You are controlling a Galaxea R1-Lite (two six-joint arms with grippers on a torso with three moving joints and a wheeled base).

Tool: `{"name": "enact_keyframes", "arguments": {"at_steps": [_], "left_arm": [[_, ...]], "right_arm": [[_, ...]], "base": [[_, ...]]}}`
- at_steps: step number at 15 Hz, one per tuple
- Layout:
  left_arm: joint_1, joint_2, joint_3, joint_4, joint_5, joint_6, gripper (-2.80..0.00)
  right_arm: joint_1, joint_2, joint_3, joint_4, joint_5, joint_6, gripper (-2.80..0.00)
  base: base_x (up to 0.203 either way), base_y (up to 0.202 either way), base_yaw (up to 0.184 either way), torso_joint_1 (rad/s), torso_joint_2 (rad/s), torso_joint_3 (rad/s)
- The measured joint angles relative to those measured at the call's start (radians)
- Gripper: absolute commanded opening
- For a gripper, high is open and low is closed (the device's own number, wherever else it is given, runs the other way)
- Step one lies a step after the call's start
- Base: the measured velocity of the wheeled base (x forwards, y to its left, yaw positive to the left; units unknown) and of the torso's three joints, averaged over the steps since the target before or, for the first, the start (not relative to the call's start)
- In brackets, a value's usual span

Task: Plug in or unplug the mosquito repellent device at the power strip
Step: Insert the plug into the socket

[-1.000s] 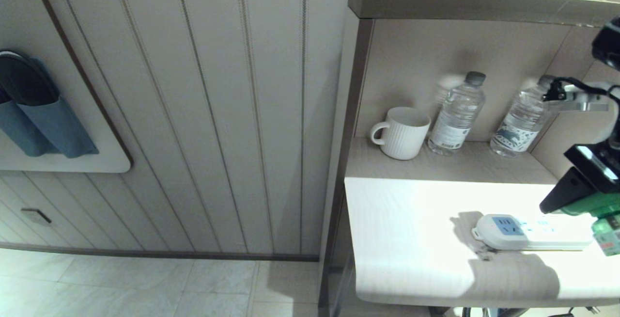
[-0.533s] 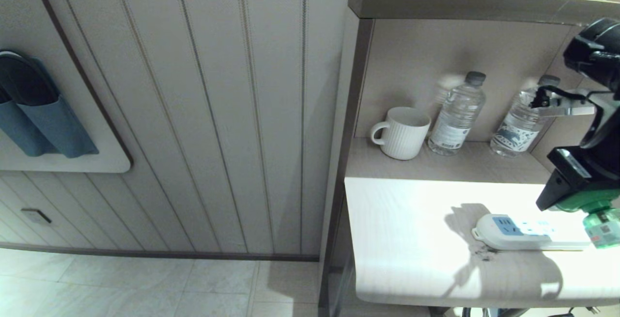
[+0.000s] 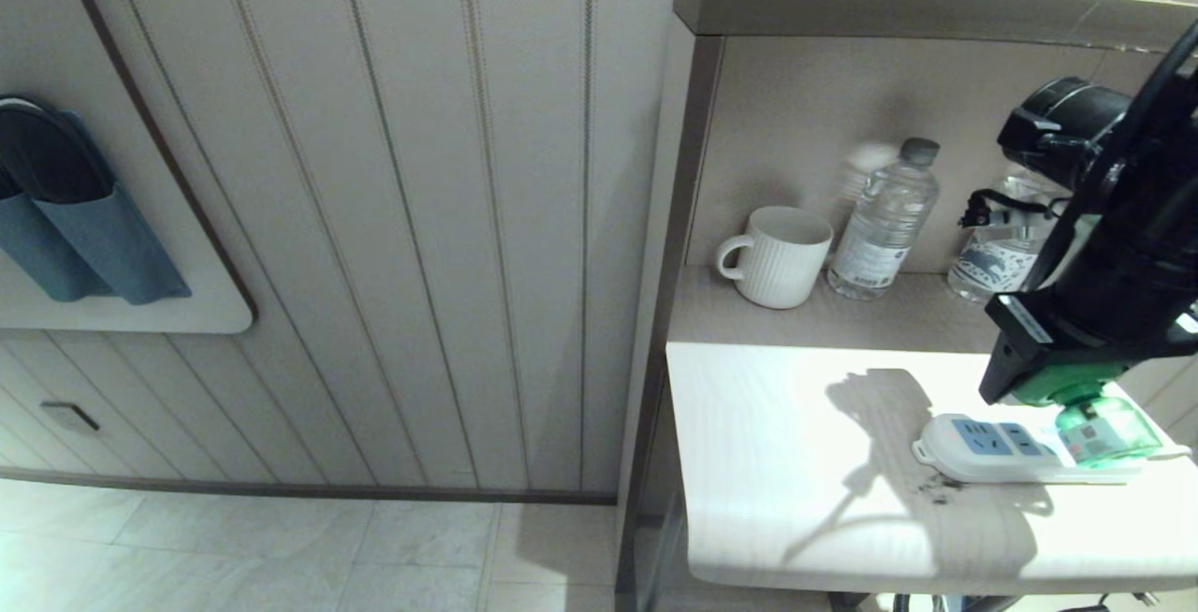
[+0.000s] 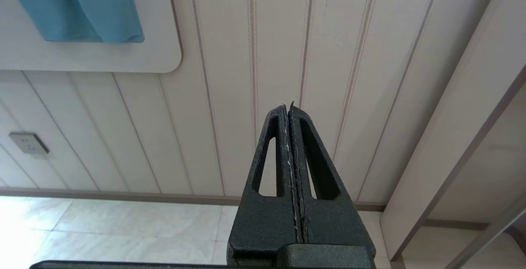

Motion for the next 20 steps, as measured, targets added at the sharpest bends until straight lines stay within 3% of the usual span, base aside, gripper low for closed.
{"name": "enact_keyframes", "arguments": {"at_steps": [7, 13, 20], "left_arm": [[0.0, 0.0, 0.0, 0.0, 0.0, 0.0, -2.8], [0.0, 0.0, 0.0, 0.0, 0.0, 0.0, -2.8], [0.0, 0.0, 0.0, 0.0, 0.0, 0.0, -2.8]], "right_arm": [[-0.005, 0.007, -0.012, 0.053, 0.005, -0.013, -2.8], [0.042, -0.04, -0.028, 0.054, -0.005, -0.086, -2.8], [0.036, -0.012, -0.022, 0.054, 0.005, -0.074, -2.8]], "base": [[0.0, 0.0, 0.0, 0.0, 0.0, 0.0], [0.0, 0.0, 0.0, 0.0, 0.0, 0.0], [0.0, 0.0, 0.0, 0.0, 0.0, 0.0]]}}
